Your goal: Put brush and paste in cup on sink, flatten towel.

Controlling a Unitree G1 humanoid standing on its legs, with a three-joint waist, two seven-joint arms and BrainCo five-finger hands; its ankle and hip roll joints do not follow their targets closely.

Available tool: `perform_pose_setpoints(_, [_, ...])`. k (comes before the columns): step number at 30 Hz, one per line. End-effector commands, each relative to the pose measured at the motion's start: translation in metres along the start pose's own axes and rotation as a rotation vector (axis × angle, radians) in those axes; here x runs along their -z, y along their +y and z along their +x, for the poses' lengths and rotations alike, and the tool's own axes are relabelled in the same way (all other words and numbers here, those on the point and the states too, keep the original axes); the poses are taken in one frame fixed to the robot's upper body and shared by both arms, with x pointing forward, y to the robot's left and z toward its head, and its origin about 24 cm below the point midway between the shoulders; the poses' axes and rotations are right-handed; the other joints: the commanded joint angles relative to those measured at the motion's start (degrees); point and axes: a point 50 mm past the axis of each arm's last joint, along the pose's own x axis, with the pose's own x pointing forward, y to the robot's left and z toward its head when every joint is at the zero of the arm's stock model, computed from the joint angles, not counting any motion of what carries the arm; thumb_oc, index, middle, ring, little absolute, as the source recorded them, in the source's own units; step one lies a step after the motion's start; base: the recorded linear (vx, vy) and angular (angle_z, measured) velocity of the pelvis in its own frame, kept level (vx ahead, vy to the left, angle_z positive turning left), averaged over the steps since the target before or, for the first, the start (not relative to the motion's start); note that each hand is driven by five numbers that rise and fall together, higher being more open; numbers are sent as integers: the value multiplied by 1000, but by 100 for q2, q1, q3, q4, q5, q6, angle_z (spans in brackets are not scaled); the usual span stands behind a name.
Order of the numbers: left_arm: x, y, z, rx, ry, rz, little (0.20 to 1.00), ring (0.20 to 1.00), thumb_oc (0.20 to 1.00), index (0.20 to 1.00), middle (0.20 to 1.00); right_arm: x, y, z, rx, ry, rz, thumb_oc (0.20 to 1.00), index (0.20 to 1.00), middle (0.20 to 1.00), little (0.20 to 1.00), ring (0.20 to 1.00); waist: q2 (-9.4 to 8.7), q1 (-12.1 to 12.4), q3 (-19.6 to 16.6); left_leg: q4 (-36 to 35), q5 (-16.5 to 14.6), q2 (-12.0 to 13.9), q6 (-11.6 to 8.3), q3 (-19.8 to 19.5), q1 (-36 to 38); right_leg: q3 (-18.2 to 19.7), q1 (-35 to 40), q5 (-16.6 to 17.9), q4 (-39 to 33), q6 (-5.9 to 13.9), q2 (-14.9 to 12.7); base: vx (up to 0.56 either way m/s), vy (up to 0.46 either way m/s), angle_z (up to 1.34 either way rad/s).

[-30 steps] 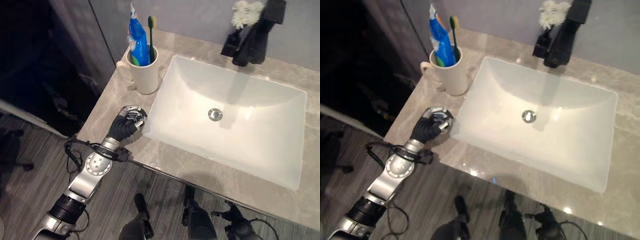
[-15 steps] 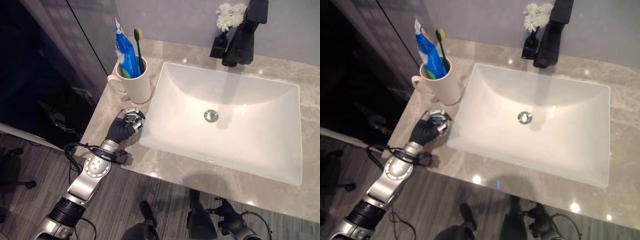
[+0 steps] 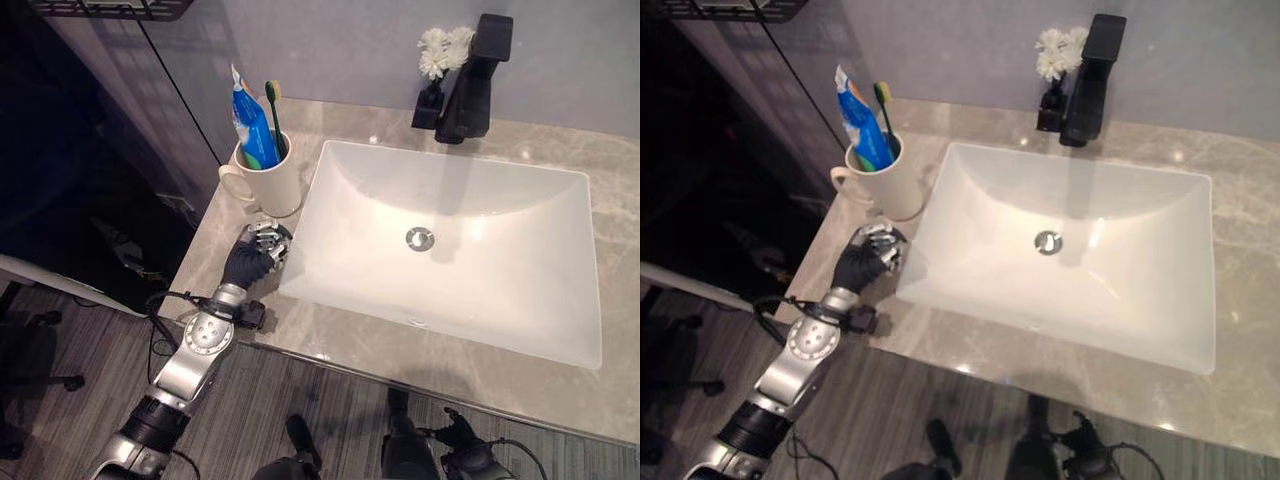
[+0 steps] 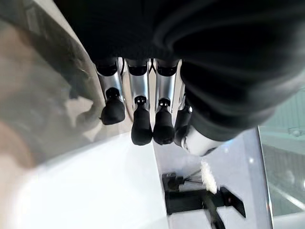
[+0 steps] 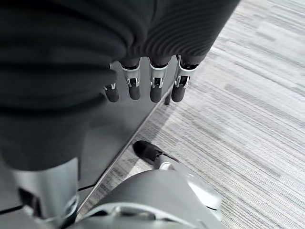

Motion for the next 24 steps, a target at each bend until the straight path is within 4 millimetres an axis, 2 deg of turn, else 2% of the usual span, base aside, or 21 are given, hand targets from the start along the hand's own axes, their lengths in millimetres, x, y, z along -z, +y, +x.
perform_pose_setpoints(1, [-38,17,21,-67,-173,29,200,200,200,200,200,-13,5,1,-21,-23,25,1000,1000,1000,1000,1000,-151,9,309,31,-61,28,-285,-386,24,128,240,-434,273,216,-82,6,-18,-3])
perform_pose_setpoints(15, [-58,20,53,-171,-242,32,200,200,200,200,200,-20,5,2,-14,-55,-20,1000,1000,1000,1000,1000,-146,-127,472,31,-61,78,-299,-319,73,287,54,-545,538,156,-1,-7,-9,-5])
perform_pose_setpoints(17, [-67,27,59,-193,-276,104,200,200,200,200,200,-19,5,2,-14,-50,-20,1000,1000,1000,1000,1000,-150,-152,497,31,-46,101,-313,-301,78,296,32,-543,525,152,26,0,0,0])
perform_pose_setpoints(24, [-70,34,66,-249,-279,123,200,200,200,200,200,-14,6,1,-11,-37,-17,1000,1000,1000,1000,1000,-216,-205,534,31,-21,171,-346,-216,94,364,-30,-534,511,138,123,-8,-16,-7])
